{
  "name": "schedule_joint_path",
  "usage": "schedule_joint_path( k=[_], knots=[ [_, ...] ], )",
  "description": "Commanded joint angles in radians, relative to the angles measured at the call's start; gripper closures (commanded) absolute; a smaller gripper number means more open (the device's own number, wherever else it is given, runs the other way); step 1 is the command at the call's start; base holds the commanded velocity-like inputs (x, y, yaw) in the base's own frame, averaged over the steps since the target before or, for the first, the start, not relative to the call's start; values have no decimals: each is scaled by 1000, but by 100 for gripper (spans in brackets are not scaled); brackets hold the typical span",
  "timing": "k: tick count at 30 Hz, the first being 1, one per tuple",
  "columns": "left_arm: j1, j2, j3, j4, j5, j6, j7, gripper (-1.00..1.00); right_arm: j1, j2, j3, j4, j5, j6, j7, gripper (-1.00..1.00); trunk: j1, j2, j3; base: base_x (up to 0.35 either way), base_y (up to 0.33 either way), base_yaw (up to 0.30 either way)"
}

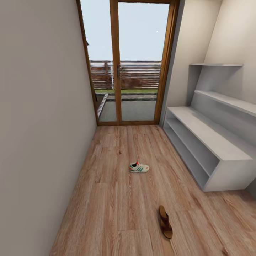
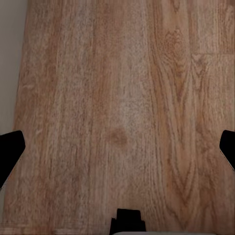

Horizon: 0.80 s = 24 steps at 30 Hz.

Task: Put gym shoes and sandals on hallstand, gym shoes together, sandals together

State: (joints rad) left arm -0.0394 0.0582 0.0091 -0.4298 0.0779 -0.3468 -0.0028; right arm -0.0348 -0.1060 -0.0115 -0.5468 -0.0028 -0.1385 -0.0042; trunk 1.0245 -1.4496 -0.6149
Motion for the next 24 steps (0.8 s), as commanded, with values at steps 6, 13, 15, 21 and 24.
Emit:
schedule_joint_path(
  k=[6,13,15,21,24],
  knots=[
    [0,0,-2,1,8,-3,0,-100,-1,0,-1,1,0,-3,0,-100,1,0,-1,337,0,0],
    [0,0,-2,1,8,-3,0,-100,0,0,-1,1,0,-3,0,-100,1,0,-1,337,0,0],
    [0,0,-2,2,8,-3,0,-100,-1,0,-1,0,0,-3,0,-100,1,0,-1,337,0,0],
    [0,-1,-3,1,8,-4,0,-100,-1,0,-1,1,0,-3,0,-100,1,0,-1,337,0,0],
    [0,-1,-3,1,8,-4,0,-100,0,0,-1,0,0,-3,0,-100,1,0,-1,336,0,0]
  ],
)
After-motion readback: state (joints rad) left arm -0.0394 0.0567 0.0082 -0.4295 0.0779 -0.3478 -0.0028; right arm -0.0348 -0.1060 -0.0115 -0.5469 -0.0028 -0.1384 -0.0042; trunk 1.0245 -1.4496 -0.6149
